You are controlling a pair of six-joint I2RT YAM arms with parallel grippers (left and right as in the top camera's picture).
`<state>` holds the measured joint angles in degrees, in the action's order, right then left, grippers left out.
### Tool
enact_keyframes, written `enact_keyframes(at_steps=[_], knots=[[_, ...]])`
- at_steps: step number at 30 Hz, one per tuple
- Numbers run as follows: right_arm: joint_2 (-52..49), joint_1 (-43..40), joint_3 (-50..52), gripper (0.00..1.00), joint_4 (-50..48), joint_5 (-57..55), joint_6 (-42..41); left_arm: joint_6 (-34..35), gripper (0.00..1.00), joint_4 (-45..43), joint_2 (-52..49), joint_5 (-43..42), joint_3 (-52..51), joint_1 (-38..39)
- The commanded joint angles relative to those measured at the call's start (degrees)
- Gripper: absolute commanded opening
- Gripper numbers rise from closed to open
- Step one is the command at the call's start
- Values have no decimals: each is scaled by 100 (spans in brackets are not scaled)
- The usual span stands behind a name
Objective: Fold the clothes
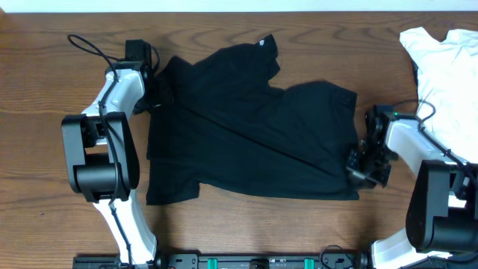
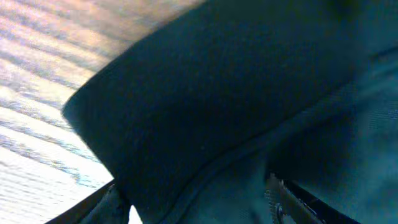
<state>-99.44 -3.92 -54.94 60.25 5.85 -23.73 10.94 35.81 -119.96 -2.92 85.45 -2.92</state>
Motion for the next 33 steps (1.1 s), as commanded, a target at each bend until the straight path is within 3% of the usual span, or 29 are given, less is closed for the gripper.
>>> enact_keyframes(at_steps=[1,5,8,11,19,22,26,28,30,31,33], knots=[[87,-20,-719,30,197,87,229,160,71,13,623,-334,245,-28],[120,-20,-1530,44,575,83,748,181,79,146,1027,-332,245,-28],[120,-24,-1919,73,444,55,968,184,82,225,1110,-332,245,-28],[120,-59,-2035,82,-138,39,973,234,83,243,1069,-330,208,-28],[42,-466,-2033,71,-1779,496,1742,439,84,92,859,-356,166,-22],[-50,-531,-2033,58,-2223,518,1766,439,84,-33,789,-400,166,-22],[-262,-463,-2033,26,-2734,1069,2144,442,84,-98,767,-420,166,-11],[-409,-409,-2033,15,-2938,1287,2277,439,84,-98,765,-417,166,0],[-581,-376,-2033,19,-3071,1235,2330,439,83,-98,765,-417,166,-2],[-684,-376,-2033,29,-3099,1158,2352,437,84,-98,765,-415,166,0],[-903,-398,-2031,29,-3110,1064,2339,437,84,-76,765,-417,166,0]])
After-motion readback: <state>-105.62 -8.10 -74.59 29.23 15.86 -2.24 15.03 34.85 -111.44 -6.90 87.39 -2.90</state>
